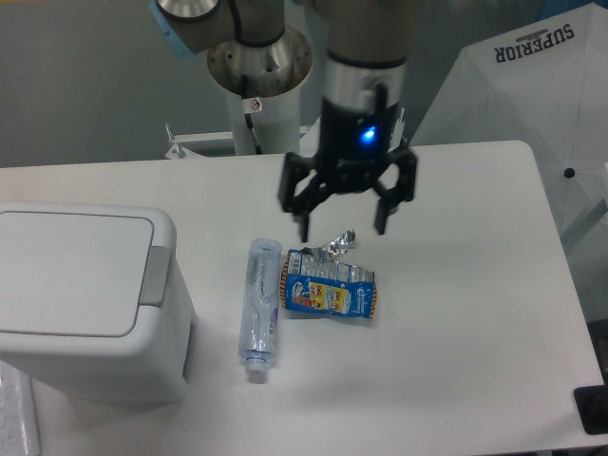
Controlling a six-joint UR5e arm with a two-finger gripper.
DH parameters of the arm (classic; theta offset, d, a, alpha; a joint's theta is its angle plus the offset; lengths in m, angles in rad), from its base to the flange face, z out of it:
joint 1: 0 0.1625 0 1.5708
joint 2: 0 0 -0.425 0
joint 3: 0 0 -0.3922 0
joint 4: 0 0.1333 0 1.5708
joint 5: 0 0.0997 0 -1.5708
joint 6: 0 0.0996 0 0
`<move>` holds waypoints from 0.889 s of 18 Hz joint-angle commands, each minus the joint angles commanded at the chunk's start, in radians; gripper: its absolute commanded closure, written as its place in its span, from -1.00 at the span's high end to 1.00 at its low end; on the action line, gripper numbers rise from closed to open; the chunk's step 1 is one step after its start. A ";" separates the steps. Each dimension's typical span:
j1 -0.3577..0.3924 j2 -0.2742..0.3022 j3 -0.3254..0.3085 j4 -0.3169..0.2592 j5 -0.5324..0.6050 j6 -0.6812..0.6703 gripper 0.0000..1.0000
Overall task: Open the trash can
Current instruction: 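Move the open gripper over the table toward the white trash can, then lower the gripper onto the trash can lid edge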
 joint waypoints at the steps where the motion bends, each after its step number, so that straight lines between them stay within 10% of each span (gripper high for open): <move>1: -0.012 -0.002 0.002 0.000 0.000 -0.014 1.00; 16: -0.135 -0.028 -0.014 0.067 0.002 -0.040 1.00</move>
